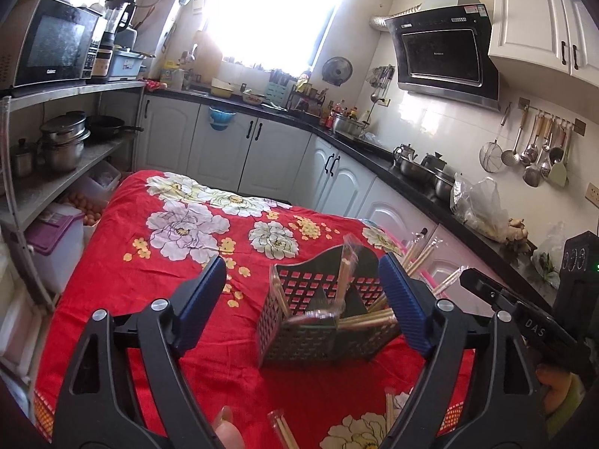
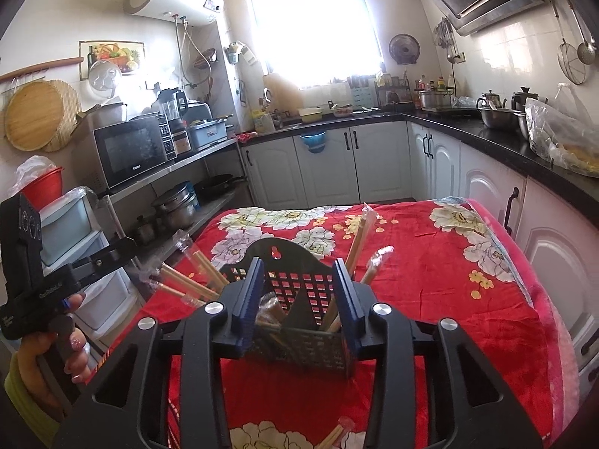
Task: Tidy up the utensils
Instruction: 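Move the right tool down to the loose chopsticks on the table while the left tool follows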
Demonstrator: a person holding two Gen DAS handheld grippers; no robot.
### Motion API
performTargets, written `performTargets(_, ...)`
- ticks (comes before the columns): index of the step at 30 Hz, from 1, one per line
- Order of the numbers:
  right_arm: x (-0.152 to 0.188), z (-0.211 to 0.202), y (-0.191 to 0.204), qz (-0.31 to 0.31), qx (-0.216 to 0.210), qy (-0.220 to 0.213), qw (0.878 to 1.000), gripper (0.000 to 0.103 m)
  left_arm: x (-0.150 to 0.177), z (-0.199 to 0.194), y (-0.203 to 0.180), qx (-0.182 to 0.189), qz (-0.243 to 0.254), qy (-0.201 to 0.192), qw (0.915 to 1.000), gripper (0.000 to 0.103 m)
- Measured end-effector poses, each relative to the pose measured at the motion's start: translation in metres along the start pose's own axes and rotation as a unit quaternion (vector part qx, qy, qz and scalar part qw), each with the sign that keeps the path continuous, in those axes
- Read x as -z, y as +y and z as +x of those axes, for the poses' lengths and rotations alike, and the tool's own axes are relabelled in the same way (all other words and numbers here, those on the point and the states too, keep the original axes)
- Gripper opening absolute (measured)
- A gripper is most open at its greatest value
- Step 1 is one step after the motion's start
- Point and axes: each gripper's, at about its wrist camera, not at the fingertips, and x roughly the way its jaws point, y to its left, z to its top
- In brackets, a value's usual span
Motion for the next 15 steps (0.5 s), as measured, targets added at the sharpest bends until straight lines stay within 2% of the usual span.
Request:
performTargets(5, 0.005, -0.01, 0.002, 0.001, -0.004, 0.001, 1.0, 0.041, 0.005, -0.008, -0.004, 0.0, 0.006, 0.003, 1.0, 0.086)
performTargets(15, 0.016, -0.027, 0.012, -0.009, -0.012, 0.005, 1.0, 0.049, 0.02, -0.023, -0.01, 0.001, 0.016, 0.01, 0.9998, 0.092)
